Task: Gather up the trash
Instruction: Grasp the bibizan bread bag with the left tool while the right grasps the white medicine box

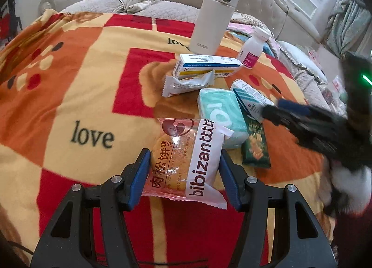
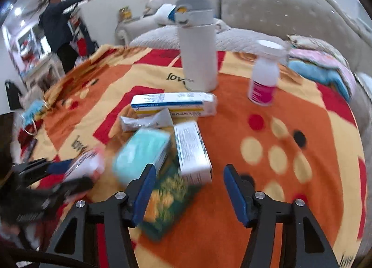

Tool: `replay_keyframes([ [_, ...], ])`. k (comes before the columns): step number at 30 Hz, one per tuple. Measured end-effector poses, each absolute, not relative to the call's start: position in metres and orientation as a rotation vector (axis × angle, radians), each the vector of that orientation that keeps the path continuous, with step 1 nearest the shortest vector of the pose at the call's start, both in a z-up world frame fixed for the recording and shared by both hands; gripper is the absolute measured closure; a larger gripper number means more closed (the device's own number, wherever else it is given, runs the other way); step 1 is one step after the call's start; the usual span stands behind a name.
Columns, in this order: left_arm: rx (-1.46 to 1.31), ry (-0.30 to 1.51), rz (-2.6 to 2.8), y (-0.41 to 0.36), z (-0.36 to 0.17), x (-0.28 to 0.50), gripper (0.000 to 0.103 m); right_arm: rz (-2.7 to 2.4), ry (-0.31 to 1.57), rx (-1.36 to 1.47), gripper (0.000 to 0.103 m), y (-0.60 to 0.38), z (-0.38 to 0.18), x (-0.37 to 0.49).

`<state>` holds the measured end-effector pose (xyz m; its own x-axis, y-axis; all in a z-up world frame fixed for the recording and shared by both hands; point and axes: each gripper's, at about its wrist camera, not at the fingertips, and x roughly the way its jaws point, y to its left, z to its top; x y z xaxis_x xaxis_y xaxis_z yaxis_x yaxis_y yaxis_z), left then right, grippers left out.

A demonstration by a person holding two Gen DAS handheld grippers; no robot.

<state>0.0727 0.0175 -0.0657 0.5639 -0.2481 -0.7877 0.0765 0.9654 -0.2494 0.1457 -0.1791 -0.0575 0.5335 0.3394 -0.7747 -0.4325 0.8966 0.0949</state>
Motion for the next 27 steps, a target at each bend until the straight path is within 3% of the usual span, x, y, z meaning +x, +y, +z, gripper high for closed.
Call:
replay_keyframes([
  [5, -0.198, 0.945, -0.199, 0.016, -0.064, 0.064, 0.046, 0.469, 0.958, -0.105, 0.071, -0.171, -0.079, 0.178],
  [12, -0.204, 0.934, -0.213, 0.007, -0.062, 0.060, 0.046, 0.462, 0.917, -0.090, 0.072, -0.197, -0.068, 0.133],
  [21, -0.173, 0.943, -0.258, -0.023, -0.063, 0.047, 0.046, 0.413, 1.023, -0.012, 0.072, -0.256, -0.092, 0.048],
  [24, -0.157, 0.945, -0.264, -0.033, -0.063, 0.044, 0.046, 0.396, 1.006, -0.016, 0.060, -0.258, -0.091, 0.041],
  [27, -0.144, 0.941, -0.271, -0.041, -0.061, 0.038, 0.046, 0.395, 0.991, -0.027, 0.060, -0.251, -0.089, 0.043],
])
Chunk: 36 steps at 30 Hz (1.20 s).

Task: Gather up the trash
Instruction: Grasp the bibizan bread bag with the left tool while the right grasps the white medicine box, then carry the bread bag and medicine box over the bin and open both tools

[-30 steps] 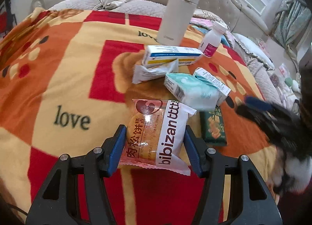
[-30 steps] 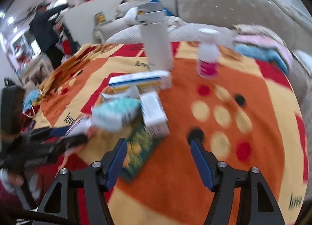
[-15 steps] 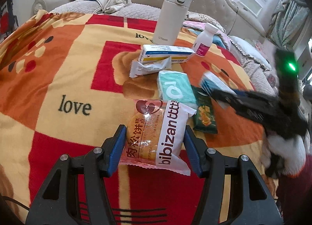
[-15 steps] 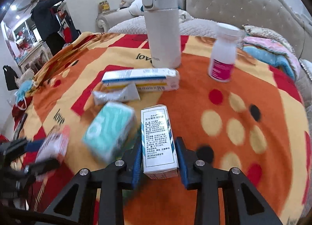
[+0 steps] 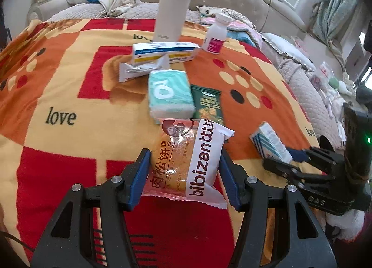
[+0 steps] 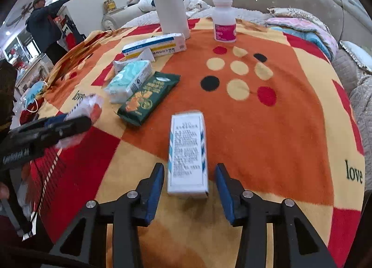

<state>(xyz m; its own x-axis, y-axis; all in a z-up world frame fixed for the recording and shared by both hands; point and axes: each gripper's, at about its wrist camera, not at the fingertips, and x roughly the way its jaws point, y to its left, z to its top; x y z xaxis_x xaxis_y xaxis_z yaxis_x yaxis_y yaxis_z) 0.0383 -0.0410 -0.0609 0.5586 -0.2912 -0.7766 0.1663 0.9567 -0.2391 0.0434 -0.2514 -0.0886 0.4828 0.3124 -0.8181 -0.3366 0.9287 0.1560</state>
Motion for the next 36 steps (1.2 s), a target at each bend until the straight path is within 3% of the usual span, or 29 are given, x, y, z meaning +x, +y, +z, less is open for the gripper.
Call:
replay_keyframes([
  [3, -0.135, 0.935, -0.268, -0.046, -0.059, 0.032, 0.046, 0.392, 0.971, -0.045, 0.061, -0.243, -0.089, 0.051],
  [5, -0.131, 0.936, -0.266, -0.048, -0.059, 0.029, 0.046, 0.397, 0.969, -0.049, 0.073, -0.240, -0.092, 0.054],
  [36, -0.054, 0.900, -0.391, -0.121, -0.038, 0.012, 0.046, 0.307, 0.860, 0.119, 0.073, -0.335, -0.056, -0.012],
])
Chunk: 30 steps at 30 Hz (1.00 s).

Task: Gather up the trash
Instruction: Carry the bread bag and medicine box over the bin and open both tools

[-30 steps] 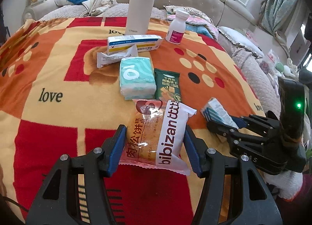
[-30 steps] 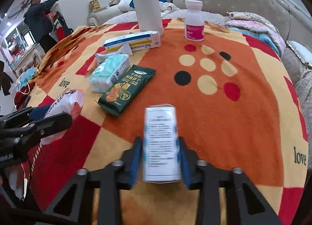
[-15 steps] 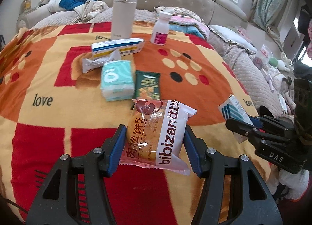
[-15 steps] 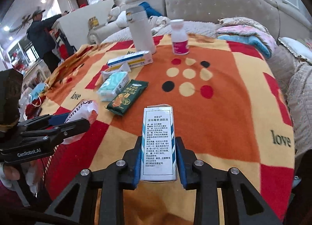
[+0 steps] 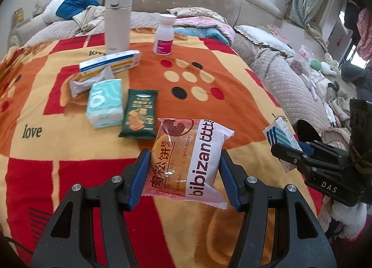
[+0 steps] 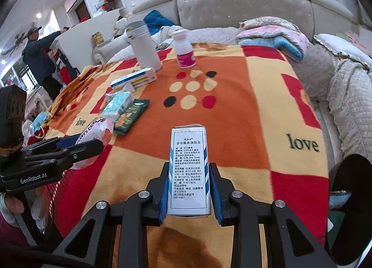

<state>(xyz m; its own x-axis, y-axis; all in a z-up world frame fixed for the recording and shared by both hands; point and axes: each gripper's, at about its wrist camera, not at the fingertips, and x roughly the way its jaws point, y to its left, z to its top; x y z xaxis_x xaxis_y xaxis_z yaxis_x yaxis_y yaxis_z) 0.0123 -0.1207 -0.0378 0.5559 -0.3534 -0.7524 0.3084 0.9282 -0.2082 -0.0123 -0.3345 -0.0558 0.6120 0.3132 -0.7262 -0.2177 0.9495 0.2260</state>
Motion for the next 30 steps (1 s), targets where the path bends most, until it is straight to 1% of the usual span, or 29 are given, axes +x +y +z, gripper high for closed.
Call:
replay_keyframes([
  [14, -0.005, 0.922, -0.528, -0.191, -0.038, 0.014, 0.046, 0.176, 0.849, 0.193, 0.073, -0.402, -0.060, -0.033],
  [30, 0.052, 0.996, -0.754, -0.327, -0.046, 0.018, 0.046, -0.040, 0.838, 0.338, 0.073, -0.516, -0.080, -0.070],
])
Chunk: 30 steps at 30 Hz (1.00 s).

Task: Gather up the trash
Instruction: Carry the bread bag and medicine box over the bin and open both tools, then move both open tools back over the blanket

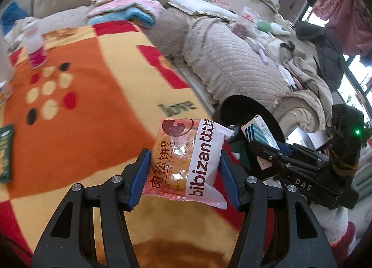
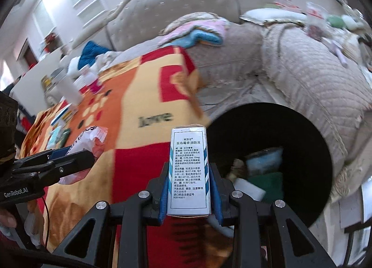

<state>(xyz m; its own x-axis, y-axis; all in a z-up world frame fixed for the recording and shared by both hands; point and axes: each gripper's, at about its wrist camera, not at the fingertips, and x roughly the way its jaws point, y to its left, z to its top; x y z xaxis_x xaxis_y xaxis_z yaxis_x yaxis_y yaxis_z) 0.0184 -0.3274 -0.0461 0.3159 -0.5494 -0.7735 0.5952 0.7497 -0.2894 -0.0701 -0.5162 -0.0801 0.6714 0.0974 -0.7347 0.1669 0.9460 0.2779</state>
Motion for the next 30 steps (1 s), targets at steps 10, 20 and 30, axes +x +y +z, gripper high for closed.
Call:
replay_keyframes([
  [10, 0.025, 1.051, -0.867, -0.395, -0.053, 0.028, 0.046, -0.149, 0.838, 0.426, 0.073, -0.569, -0.094, -0.078],
  [20, -0.043, 1.070, -0.897, -0.411, -0.060, 0.033, 0.040, -0.192, 0.830, 0.456, 0.054, -0.587, -0.097, -0.081],
  [30, -0.021, 1.017, -0.792, -0.370, -0.047, 0.034, 0.040, -0.142, 0.844, 0.456, 0.054, -0.565, -0.096, -0.077],
])
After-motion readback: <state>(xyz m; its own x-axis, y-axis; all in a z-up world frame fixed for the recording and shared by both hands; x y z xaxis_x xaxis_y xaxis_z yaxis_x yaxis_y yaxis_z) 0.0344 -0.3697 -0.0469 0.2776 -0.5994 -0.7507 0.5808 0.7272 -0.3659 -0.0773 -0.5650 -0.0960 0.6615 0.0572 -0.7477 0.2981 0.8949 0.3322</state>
